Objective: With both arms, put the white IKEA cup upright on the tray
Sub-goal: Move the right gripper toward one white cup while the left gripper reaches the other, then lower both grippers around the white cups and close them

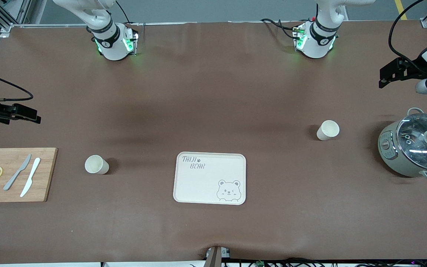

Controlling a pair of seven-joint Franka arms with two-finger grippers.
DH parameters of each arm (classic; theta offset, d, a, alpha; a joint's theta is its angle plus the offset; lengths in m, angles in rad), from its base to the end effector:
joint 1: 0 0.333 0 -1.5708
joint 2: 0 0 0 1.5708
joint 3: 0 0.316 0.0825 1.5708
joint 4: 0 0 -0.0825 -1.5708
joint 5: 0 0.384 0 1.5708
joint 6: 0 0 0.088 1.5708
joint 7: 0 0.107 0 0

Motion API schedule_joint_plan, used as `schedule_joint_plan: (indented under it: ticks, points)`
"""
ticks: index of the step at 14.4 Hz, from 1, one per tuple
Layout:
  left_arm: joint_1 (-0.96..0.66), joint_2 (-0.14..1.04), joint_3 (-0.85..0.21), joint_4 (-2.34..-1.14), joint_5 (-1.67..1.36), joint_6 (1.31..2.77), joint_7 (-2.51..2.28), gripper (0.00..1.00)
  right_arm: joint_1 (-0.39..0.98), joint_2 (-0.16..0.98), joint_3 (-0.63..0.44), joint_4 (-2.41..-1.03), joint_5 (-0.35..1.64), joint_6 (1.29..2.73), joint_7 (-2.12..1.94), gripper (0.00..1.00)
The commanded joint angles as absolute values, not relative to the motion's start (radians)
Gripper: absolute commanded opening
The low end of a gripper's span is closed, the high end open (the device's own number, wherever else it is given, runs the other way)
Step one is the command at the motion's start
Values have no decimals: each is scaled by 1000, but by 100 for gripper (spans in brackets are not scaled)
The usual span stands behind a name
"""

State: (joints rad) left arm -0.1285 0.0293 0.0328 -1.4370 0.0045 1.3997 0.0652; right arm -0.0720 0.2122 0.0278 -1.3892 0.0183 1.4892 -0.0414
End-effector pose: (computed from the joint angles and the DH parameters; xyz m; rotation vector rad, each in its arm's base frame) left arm 0.5432 -0.0519 0.6559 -3.1234 0.2508 0.1042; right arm 0.6084 -0.0266 0.5791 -3.1078 0.0041 0.1726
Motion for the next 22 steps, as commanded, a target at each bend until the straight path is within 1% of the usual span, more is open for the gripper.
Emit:
schedule_joint_plan:
  ticks: [1,3,5,9,10,12,16,17,20,22]
  points:
    - [-120,20,37,-1491,-15,1425,92,100,-75,213,40,-1423,6,1526,-26,100]
    - [-118,0,37,-1557,-14,1460,129,100,-68,215,41,-1445,6,1555,-26,100]
    - [-115,-32,37,-1647,-14,1523,143,100,-61,218,43,-1483,8,1618,-28,100]
    - [-114,-152,37,-1920,-14,1737,175,100,-71,287,43,-1499,8,1692,-51,100]
    - [-109,-169,38,-1971,-15,1776,190,100,-72,301,41,-1499,8,1698,-66,100]
    - [-97,-176,40,-2047,-15,1825,230,100,-75,333,41,-1500,8,1726,-81,100]
    - [-94,-219,40,-2241,-17,2014,235,100,-75,397,41,-1502,5,1782,-84,100]
    - [-81,-221,38,-2282,-17,2060,235,100,-74,411,41,-1512,3,1808,-87,100]
    - [-74,-222,40,-2388,-17,2195,261,100,-74,429,41,-1598,3,1960,-106,100]
    - [-58,-207,40,-2454,-17,2302,290,100,-77,457,41,-1612,3,2002,-155,100]
